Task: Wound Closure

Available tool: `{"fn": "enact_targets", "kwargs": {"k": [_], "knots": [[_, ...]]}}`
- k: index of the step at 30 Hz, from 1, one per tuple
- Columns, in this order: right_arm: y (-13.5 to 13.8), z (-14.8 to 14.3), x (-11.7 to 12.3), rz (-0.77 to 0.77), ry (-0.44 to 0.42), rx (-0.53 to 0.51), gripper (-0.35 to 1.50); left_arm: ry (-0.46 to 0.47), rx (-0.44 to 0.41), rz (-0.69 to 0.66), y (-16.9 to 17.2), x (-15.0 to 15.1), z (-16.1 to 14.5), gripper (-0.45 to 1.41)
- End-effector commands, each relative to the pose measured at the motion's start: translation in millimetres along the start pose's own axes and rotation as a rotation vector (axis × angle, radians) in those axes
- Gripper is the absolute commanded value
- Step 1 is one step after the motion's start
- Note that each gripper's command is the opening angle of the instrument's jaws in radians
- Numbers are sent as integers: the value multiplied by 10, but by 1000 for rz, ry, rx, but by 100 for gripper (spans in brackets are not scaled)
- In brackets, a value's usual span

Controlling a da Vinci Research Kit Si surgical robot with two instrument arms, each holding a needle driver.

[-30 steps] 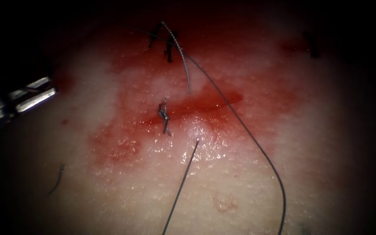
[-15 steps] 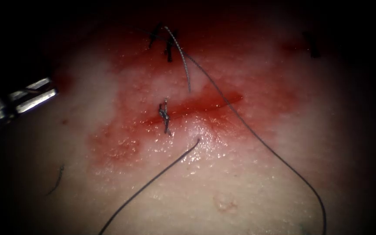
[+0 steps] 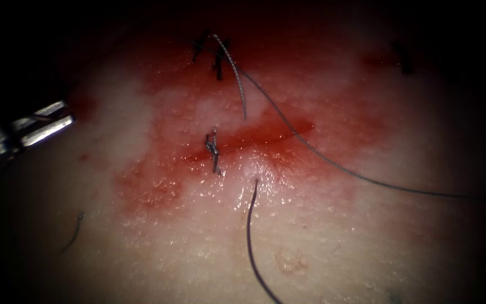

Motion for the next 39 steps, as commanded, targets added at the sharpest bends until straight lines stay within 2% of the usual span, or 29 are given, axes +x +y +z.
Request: {"fn": "enact_targets", "kwargs": {"k": [1, 3, 6, 7, 8, 13, 15, 16, 18, 19, 21, 22, 23, 24, 25, 26, 27, 28, 29, 30, 31, 32, 34, 35, 36, 39], "knots": [[6, 14, -7, -21, -20, -9, 98, 1, 1, 1, 1, -3, 8, -45], [10, 25, -17, -36, -45, -19, 99, 1, 1, 1, 1, -3, 8, -45], [20, 46, -34, -123, -159, -78, 104, 1, 1, 1, 0, -4, 8, -45], [20, 46, -34, -123, -159, -78, 104, 1, 1, 1, 0, -4, 8, -45], [24, 58, -43, -173, -210, -97, 118, 1, 1, 1, 0, -4, 8, -45], [24, 78, -56, -218, -241, -109, 123, 1, 0, 7, 0, -4, 7, -45], [27, 83, -61, -224, -255, -109, 116, 1, -1, 7, 0, -4, 7, -45], [36, 88, -68, -229, -269, -103, 86, 2, -1, 7, -1, -5, 7, -45], [47, 90, -74, -230, -271, -111, 81, 2, -1, 7, -1, -5, 7, -45], [61, 89, -76, -221, -252, -163, 79, 1, -1, 7, -1, -5, 7, -45], [71, 84, -70, -205, -231, -218, 77, 1, 0, 7, -1, -5, 7, -45], [75, 80, -64, -190, -200, -218, 67, 1, 0, 7, -1, -4, 8, -45], [75, 80, -64, -190, -200, -218, 67, 1, 0, 7, -1, -4, 8, -45], [83, 70, -48, -116, -64, -195, 42, 1, 1, 7, 0, -4, 8, -45], [85, 65, -39, -83, -12, -198, 22, 1, 1, 7, 0, -4, 8, -45], [89, 60, -31, -44, 29, -206, 15, 0, 1, 7, 0, -4, 9, -45], [89, 60, -31, -44, 29, -206, 15, 0, 1, 7, 0, -4, 9, -45], [99, 49, -8, 9, 98, -214, 17, 0, 2, 7, 1, -4, 9, -45], [104, 45, 2, 23, 127, -213, 24, 0, 3, 7, 1, -4, 10, -45], [104, 45, 2, 23, 127, -213, 24, 0, 3, 7, 1, -4, 10, -45], [110, 41, 13, 39, 156, -214, 34, 2, 1, 7, 1, -3, 10, -45], [117, 37, 27, 58, 190, -215, 56, 2, 1, 7, 1, -3, 10, -45], [127, 31, 51, 86, 218, -220, 88, 2, 1, 7, 1, -3, 10, -45], [134, 26, 77, 100, 263, -200, 94, 2, 1, 7, 1, -3, 10, -45], [136, 26, 101, 99, 323, -154, 82, 4, -1, 7, 1, -3, 10, -45], [134, 32, 127, 111, 362, -87, 72, 5, -1, 7, 2, -3, 10, -45]]}}
